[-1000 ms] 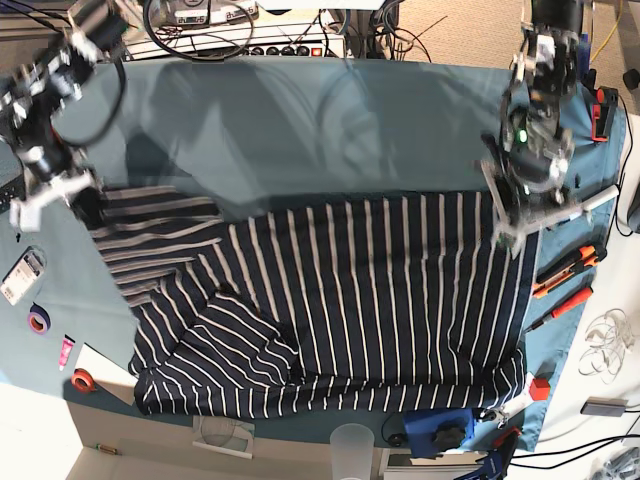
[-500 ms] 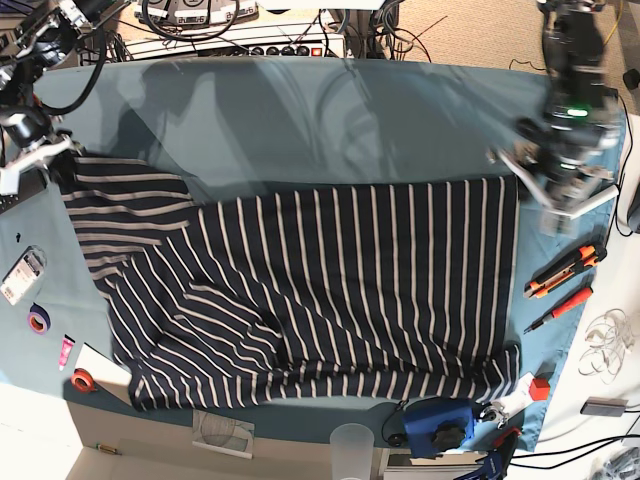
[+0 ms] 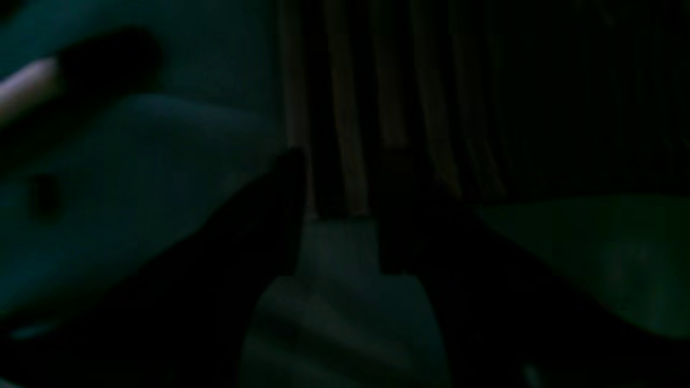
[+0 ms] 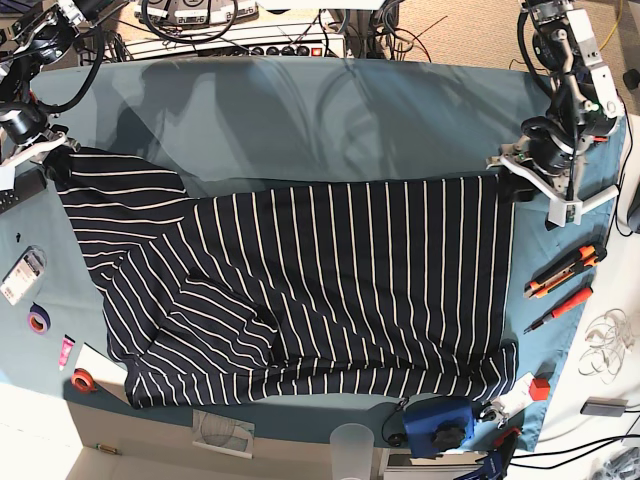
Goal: Layout the t-shirt on the table in an organized manner, then fold the t-shirt properly
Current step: 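Pull the shirt corners apart with both grippers to stretch it, then hold the shirt corners with both grippers and adjust the spread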
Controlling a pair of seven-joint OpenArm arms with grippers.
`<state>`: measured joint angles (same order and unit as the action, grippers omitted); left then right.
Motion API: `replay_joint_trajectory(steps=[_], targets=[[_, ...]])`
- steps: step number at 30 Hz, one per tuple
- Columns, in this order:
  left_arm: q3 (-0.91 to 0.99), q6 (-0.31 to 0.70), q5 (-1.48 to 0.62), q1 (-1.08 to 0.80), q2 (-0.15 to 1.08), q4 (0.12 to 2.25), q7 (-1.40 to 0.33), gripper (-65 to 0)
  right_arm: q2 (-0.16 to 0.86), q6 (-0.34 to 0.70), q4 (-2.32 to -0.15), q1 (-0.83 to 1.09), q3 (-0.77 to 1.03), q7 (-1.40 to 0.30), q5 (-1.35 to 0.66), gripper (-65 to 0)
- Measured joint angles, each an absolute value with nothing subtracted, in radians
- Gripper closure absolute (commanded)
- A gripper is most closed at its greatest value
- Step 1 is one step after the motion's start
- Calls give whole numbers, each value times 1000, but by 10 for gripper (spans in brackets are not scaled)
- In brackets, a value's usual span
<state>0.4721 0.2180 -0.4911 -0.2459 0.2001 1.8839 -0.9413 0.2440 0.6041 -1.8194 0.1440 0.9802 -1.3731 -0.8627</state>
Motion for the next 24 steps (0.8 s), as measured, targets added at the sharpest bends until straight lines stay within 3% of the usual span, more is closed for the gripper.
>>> replay_joint_trajectory(steps=[3, 8, 12, 24], targets=[[472, 230, -475, -245, 200, 1887, -941, -235, 244, 604, -1819, 144, 980, -1373, -863, 0], [472, 231, -460, -243, 200, 1888, -940, -425, 244, 604, -1819, 144, 980, -1373, -863, 0], [472, 179, -466, -241, 199, 1888, -941, -432, 244, 604, -1819, 144, 980, -1373, -863, 0], [475, 165, -547, -146, 181, 1713, -965, -429, 244, 604, -1819, 144, 980, -1380, -863, 0]])
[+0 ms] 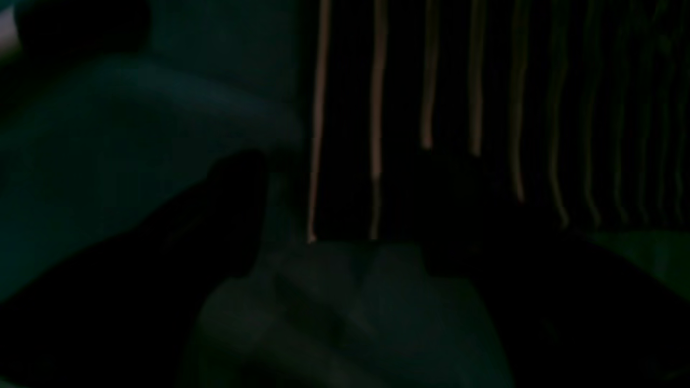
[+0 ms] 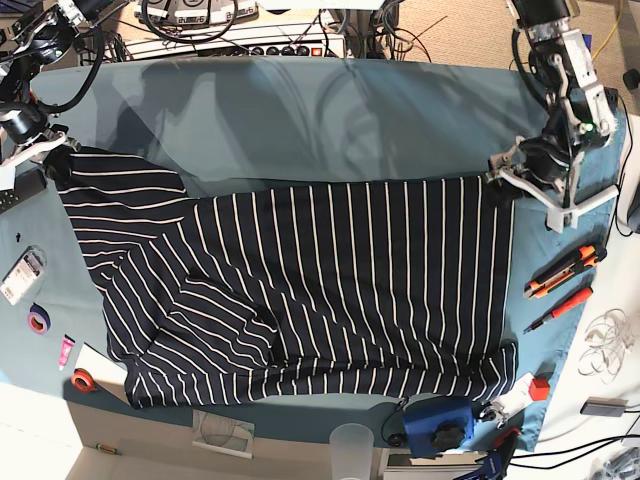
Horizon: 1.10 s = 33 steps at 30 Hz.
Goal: Layout the t-shirt on the table in an organized manner, then fold the t-shirt properly
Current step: 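Hold the shirt corners with both grippers and adjust the spread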
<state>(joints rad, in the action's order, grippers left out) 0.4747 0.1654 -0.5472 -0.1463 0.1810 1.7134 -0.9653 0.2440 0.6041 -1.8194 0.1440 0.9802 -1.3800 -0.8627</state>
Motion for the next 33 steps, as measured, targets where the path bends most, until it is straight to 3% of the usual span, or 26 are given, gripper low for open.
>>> replay_joint_trajectory(steps=[10, 20, 28, 33], targets=[[663, 229, -685, -122, 175, 1646, -1030, -429, 244, 604, -1819, 144, 980, -1380, -862, 0], [668, 307, -863, -107, 149, 1534, -1030, -429, 244, 604, -1820, 144, 980, -1380, -863, 0], [668, 327, -920, -105, 133, 1507, -1074, -318, 244, 604, -1820, 144, 980, -1380, -863, 0], [668, 326, -907, -107, 133, 1504, -1084, -187, 244, 604, -1820, 144, 980, -1380, -863, 0]])
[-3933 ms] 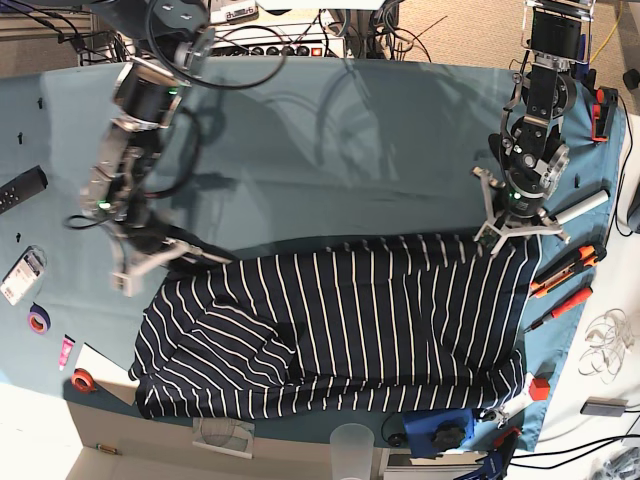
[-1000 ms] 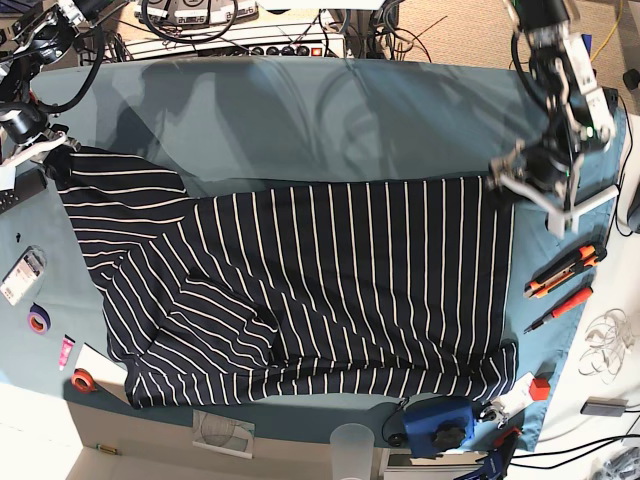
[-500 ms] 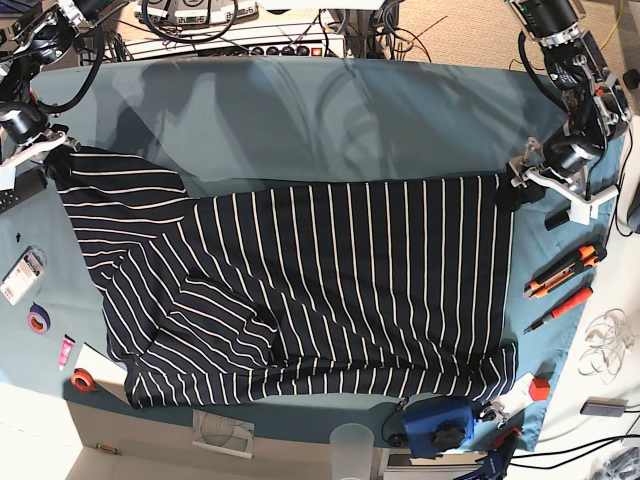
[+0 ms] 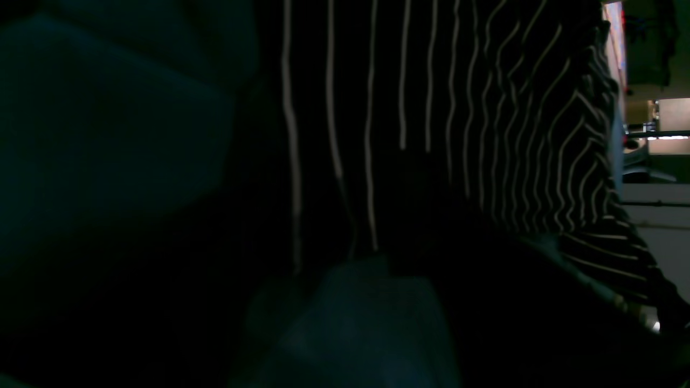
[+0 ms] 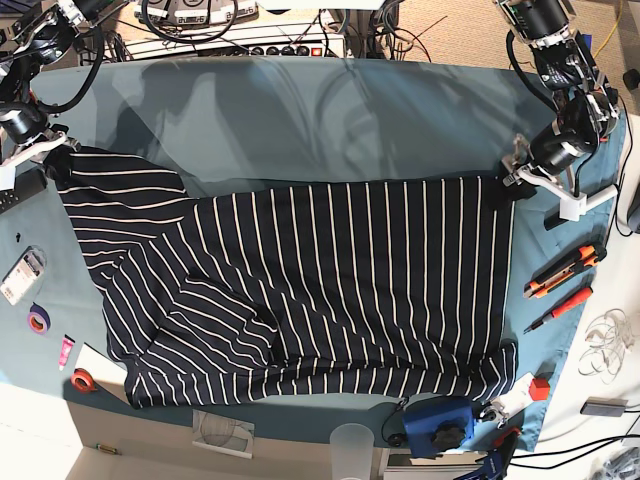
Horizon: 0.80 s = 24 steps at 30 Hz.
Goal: Layout the t-shirt on the table in an organized manner, then fold the t-shirt properly
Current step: 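Hold the shirt corners with both grippers and adjust the spread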
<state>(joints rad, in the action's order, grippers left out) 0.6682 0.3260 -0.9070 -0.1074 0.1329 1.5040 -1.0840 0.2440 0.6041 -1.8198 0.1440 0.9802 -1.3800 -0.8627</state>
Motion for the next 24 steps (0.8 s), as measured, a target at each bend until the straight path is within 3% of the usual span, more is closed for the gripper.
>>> replay_joint_trajectory(steps=[4, 10, 24], targets=[[666, 323, -900, -112, 127, 1499, -1105, 0, 244, 604, -1819, 144, 980, -1380, -863, 0], [664, 320, -893, -114, 127, 1514, -1116, 0, 244, 604, -1820, 144, 980, -1375, -863, 0], [661, 360, -812, -161, 155, 1780, -1149, 0, 265, 629, -1841, 202, 980, -1391, -942, 0]])
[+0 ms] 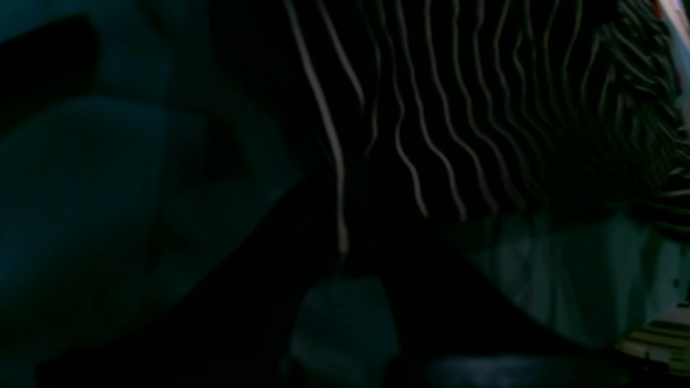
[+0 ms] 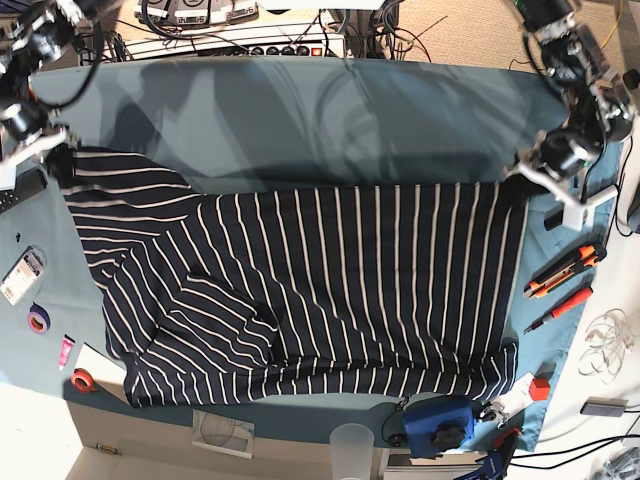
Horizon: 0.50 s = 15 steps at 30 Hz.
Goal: Layout the t-shirt on the table in an organized manner, then fold the t-shirt properly
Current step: 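Hold the shirt corners with both grippers and adjust the spread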
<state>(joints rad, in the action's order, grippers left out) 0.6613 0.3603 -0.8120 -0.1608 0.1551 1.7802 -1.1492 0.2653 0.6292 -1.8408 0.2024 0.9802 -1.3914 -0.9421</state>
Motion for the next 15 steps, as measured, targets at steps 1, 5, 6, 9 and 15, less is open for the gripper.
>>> replay_joint_trajectory(steps=[1, 5, 6, 9, 15], targets=[[661, 360, -812, -170, 162, 1788, -1151, 0, 274, 630, -1852, 223, 981, -1395, -942, 0], [661, 354, -828, -223, 201, 1818, -1156, 0, 299, 630, -1902, 294, 990, -1389, -945, 0], [661, 349, -833, -242, 208, 1831, -1155, 0, 298, 629, -1903, 307, 998, -1388, -953, 0], [669, 349, -832, -284, 208, 1872, -1159, 0, 308, 653, -1903, 372, 1005, -1410, -1086, 0], [670, 360, -855, -342, 208, 1880, -1198, 0, 319, 651, -1904, 421, 1090, -1387, -1099, 0]])
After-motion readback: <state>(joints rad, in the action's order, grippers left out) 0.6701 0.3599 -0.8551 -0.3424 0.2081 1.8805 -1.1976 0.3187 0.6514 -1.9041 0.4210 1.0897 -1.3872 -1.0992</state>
